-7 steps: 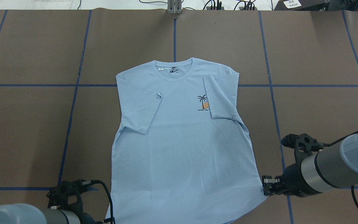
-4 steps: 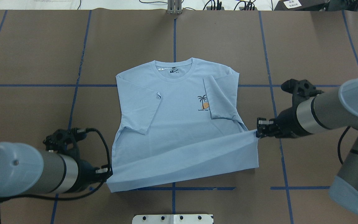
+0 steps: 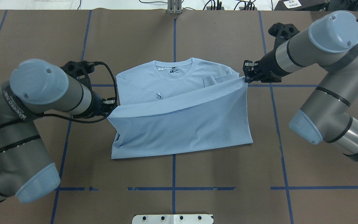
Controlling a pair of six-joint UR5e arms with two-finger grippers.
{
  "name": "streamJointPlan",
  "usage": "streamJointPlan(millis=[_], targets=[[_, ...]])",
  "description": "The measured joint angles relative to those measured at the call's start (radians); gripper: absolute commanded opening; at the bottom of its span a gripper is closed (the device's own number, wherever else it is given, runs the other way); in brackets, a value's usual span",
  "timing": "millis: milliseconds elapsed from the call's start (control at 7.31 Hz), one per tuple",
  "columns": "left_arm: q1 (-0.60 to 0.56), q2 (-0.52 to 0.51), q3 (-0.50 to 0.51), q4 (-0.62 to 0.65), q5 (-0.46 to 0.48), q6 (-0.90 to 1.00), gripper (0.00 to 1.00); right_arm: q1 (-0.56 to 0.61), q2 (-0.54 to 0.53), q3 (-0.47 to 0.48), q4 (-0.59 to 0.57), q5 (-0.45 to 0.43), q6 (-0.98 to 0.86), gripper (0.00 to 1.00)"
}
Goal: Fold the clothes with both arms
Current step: 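Lift the hem with both grippers and fold it toward the collar, then lay the hem down at the collar and open both grippers, then move the right gripper to the side edge of the folded shirt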
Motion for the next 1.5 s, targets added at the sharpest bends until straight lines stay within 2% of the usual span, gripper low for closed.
streamJointPlan(millis=[273,547,820,1094,1504], targets=[[-0.096,-0.088,0.194,-0.089,-0.009,0.051,0.00,0.042,0.104,-0.147,0.003,0.000,-0.036,0.00],[-0.142,-0.131,0.370,-0.253,-0.008,0.061,0.00,0.059,0.213,-0.302,0.006,-0.002,-0.047,0.00],[-0.158,-0.162,0.468,-0.330,-0.005,0.063,0.00,0.063,0.282,-0.423,0.022,-0.006,-0.049,0.00],[-0.159,-0.191,0.554,-0.379,-0.003,0.058,0.00,0.065,0.299,-0.513,0.091,-0.008,-0.050,0.00],[-0.160,-0.197,0.645,-0.452,0.001,0.057,0.00,0.072,0.292,-0.551,0.116,-0.008,-0.053,0.00]])
